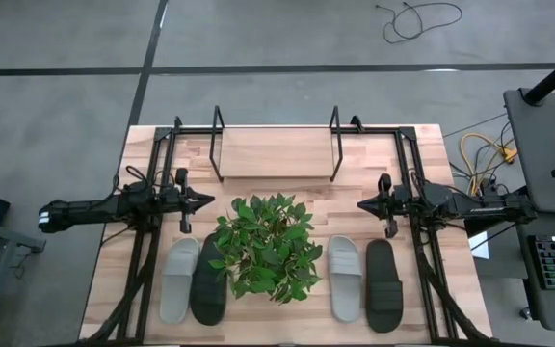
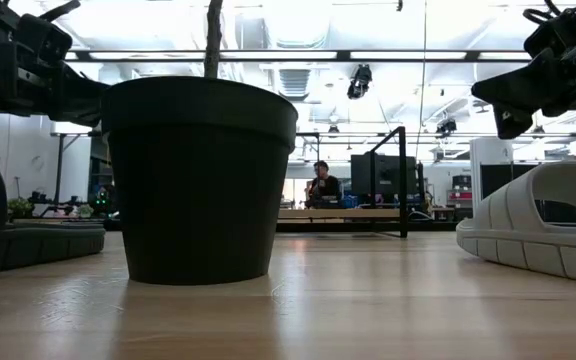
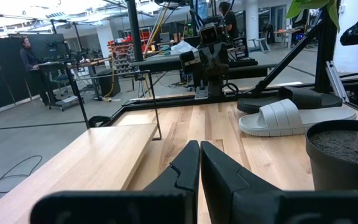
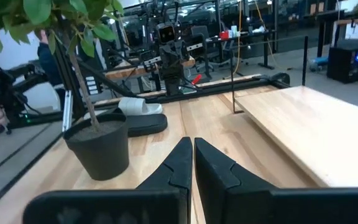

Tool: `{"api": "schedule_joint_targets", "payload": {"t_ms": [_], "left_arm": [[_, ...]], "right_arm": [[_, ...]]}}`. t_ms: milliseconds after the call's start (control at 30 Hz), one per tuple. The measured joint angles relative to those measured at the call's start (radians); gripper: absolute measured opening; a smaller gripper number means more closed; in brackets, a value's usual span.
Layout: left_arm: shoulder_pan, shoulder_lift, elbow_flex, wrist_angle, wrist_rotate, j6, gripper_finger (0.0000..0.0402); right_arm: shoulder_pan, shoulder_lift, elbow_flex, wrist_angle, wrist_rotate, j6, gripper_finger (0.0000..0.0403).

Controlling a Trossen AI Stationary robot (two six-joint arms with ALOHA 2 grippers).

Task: Pick and place slides into the shelf
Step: Put the right gray slide on the shelf

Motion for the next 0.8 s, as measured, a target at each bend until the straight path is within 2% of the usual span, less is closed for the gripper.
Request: {"api": "schedule_joint_targets", "payload": {"t_ms": [100,233,367,433,467,600,800], "left_arm": [[0.0,0.0,0.0,0.001,0.004,0.0,0.0],[0.0,0.002,0.0,0.082,0.004,0.009,0.0],[0.001,0.023,-0.001,0.482,-0.003,0.074,0.0],[0.001,0.05,0.0,0.669,0.016,0.076,0.0],[0.001,0.065,0.005,0.709,0.04,0.079,0.0],[0.0,0.154,0.08,0.617,0.064,0.092,0.0007],[-0.001,0.332,0.175,0.648,0.175,0.107,0.0058]], "right_arm": [[0.0,0.0,0.0,0.061,0.0,-0.055,0.0009],[0.0,0.0,0.0,0.295,0.0,-0.14,0.0009],[0.0,0.0,0.0,0.552,-0.014,-0.227,0.0009],[0.0,0.0,0.0,0.601,-0.034,-0.253,0.0009],[0.0,0.0,0.0,0.598,-0.057,-0.255,0.0009],[0.0,0.037,0.01,0.538,-0.205,-0.297,0.0016],[0.0,0.176,0.165,0.54,-0.206,-0.302,0.0043]]}}
